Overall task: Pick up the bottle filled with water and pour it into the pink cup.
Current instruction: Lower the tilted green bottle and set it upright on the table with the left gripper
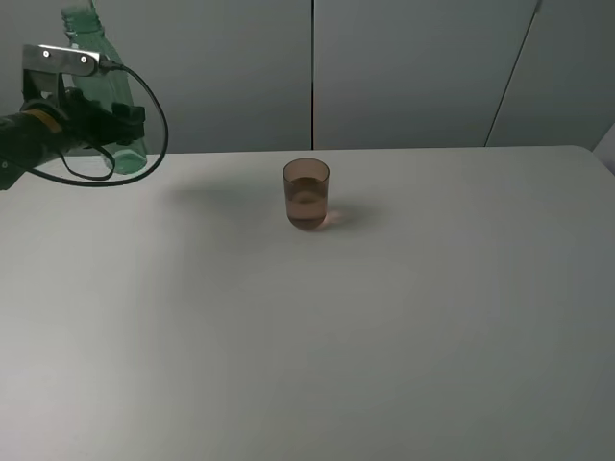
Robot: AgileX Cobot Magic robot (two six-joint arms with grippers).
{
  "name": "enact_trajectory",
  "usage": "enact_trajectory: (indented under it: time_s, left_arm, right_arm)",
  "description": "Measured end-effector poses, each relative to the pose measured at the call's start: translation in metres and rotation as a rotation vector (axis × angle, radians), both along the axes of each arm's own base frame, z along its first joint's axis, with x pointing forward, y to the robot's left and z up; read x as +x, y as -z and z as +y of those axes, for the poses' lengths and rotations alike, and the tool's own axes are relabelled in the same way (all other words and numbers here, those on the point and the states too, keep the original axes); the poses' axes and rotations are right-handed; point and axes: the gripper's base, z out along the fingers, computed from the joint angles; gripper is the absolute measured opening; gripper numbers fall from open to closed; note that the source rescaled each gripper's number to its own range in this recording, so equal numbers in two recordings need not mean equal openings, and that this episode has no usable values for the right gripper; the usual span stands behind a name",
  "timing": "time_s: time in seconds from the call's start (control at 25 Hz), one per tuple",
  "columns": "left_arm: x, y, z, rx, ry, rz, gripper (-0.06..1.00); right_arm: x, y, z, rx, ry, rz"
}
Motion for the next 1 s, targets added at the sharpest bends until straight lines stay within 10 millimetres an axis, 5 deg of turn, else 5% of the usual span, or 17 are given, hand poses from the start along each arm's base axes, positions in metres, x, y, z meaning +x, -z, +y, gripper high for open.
enact_trajectory:
  time_s: [1.0]
  left_arm:
    - [-0.029,0.066,0.003,0.064,0.009,0.047,0.01]
  right_arm:
    - [0.0,0.0,0.0,0.0,0.0,0.0]
